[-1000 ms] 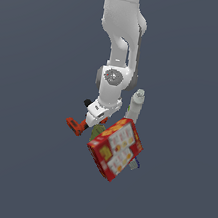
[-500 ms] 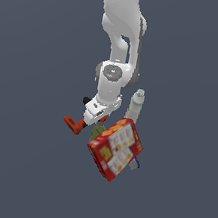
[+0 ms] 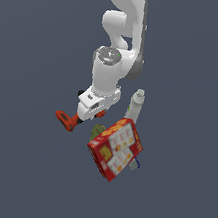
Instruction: Pick up a designated object from a clutter of objects.
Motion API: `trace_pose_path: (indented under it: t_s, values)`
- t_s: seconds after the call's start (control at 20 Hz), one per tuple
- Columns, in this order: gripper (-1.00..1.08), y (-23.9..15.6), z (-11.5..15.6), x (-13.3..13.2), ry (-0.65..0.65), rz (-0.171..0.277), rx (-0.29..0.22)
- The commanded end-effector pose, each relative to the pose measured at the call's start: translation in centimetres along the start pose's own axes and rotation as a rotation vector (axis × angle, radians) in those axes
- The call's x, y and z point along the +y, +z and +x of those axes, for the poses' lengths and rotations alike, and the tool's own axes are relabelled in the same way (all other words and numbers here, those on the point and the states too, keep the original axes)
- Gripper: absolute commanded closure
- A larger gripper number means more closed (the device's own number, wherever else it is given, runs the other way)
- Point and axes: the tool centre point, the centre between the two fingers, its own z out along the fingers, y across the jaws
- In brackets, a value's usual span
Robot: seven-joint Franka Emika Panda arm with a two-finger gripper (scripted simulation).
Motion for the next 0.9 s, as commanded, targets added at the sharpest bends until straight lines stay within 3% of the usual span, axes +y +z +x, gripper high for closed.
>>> trace_pose_path:
  t_s: [0.0, 0.85]
  values:
    - [1.08, -2.6, 0.2, 1.1, -0.001, -0.004, 0.005]
    - [1.08, -18.0, 0.9, 8.4, 0.0, -0.004, 0.004]
